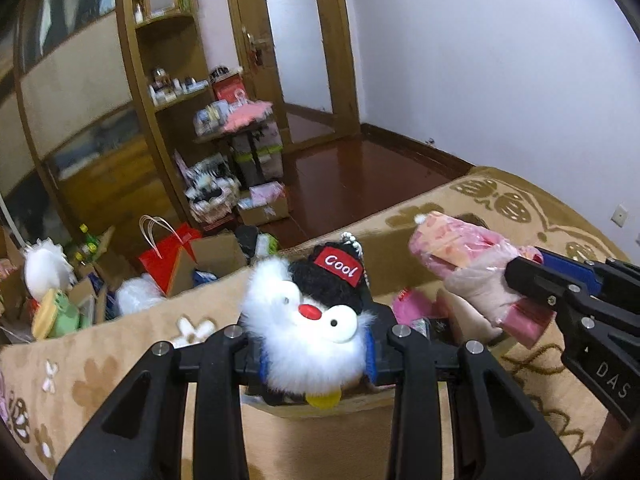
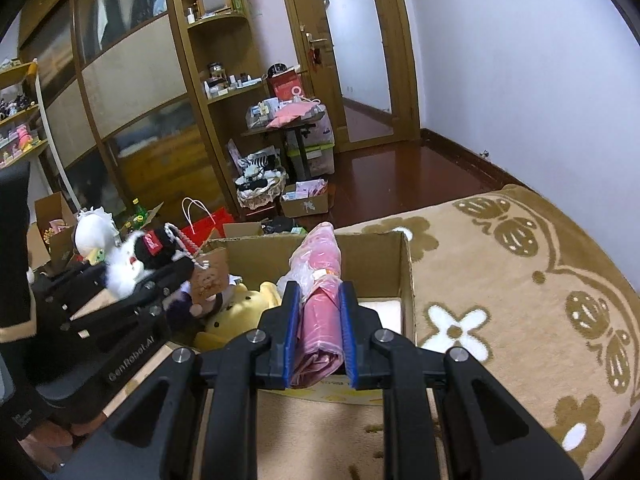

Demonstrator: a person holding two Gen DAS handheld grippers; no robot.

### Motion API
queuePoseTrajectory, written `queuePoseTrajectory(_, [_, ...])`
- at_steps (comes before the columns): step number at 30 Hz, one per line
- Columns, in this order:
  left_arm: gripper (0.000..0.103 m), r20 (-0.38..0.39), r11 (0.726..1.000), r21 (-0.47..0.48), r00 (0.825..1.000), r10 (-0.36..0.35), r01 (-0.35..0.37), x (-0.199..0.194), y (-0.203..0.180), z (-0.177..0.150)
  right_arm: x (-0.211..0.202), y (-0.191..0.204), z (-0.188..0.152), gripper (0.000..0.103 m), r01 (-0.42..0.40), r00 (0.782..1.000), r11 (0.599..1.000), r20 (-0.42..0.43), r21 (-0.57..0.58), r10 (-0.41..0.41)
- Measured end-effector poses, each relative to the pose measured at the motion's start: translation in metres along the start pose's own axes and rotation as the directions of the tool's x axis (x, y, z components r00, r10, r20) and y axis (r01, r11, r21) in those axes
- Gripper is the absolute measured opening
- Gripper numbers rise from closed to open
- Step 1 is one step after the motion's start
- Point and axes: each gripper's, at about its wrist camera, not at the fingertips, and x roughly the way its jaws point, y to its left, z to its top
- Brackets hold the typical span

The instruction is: Organize soft objects

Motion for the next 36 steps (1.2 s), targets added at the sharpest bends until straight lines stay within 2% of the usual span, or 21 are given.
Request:
queuePoseTrajectory(3, [0.033,-0.038,0.999,-0.008,0.999,-0.031,0.031,0.011,-0.004,-0.005,0.007,-0.002,-0.002,0.020,-0.006,1.000,1.000,-0.019,0.007,0.006])
queuePoseTrajectory(9, [0.036,-0.078,0.999,-0.008,0.996,-0.034,0.033,0.026,-0.008,-0.016,0.019,-0.011,-0.010,0.021,-0.040,0.997,0.998,-0.070,0.045,0.043])
queuePoseTrajectory(12, [0.047,-0.078,1.000,-0.001,0.997,-0.014,0.013,0.027,-0.008,-0.019,0.023,-0.020,-0.012,0.021,-0.073,0.993,0.992,-0.083,0.103,0.082])
queuePoseTrajectory(13, [0.054,-0.073,1.000,0.001,0.997,-0.007,0.007,0.027,-0.008,-0.019,0.024,-0.024,-0.012,0.021,-0.083,0.992,0.990,-0.084,0.118,0.093])
queuePoseTrajectory(15, [0.057,-0.067,1.000,-0.001,0.998,-0.004,0.004,0.026,-0.006,-0.019,0.026,-0.030,-0.013,0.023,-0.106,0.989,0.983,-0.088,0.149,0.120])
queuePoseTrajectory(18, [0.066,-0.076,1.000,-0.013,0.997,-0.002,0.001,0.027,-0.004,-0.017,0.026,-0.032,-0.013,0.026,-0.103,0.989,0.982,-0.088,0.156,0.118])
queuePoseTrajectory(22, [0.084,-0.077,1.000,-0.014,0.997,0.013,-0.014,0.023,-0.002,-0.018,0.024,-0.032,-0.011,0.026,-0.104,0.989,0.983,-0.084,0.150,0.118])
queuePoseTrajectory(25, [0.092,-0.063,1.000,-0.025,0.998,0.015,-0.017,0.018,0.000,-0.016,0.019,-0.032,-0.007,0.026,-0.110,0.990,0.982,-0.076,0.154,0.123])
queuePoseTrajectory(28, [0.096,-0.056,0.999,-0.027,0.998,0.027,-0.028,0.013,0.001,-0.014,0.013,-0.033,-0.003,0.034,-0.101,0.991,0.983,-0.073,0.154,0.113])
queuePoseTrajectory(30, [0.096,-0.053,0.999,-0.027,0.998,0.028,-0.030,0.008,0.002,-0.013,0.005,-0.034,0.002,0.045,-0.096,0.992,0.984,-0.064,0.150,0.107])
queuePoseTrajectory(32, [0.097,-0.045,0.999,-0.029,0.999,0.030,-0.032,0.002,0.003,-0.012,-0.002,-0.034,0.006,0.051,-0.092,0.993,0.986,-0.059,0.138,0.101])
queuePoseTrajectory(36, [0.101,0.003,0.997,-0.071,1.000,0.029,-0.029,-0.015,0.010,-0.008,-0.019,-0.034,0.014,0.068,-0.074,0.996,0.989,-0.037,0.128,0.080])
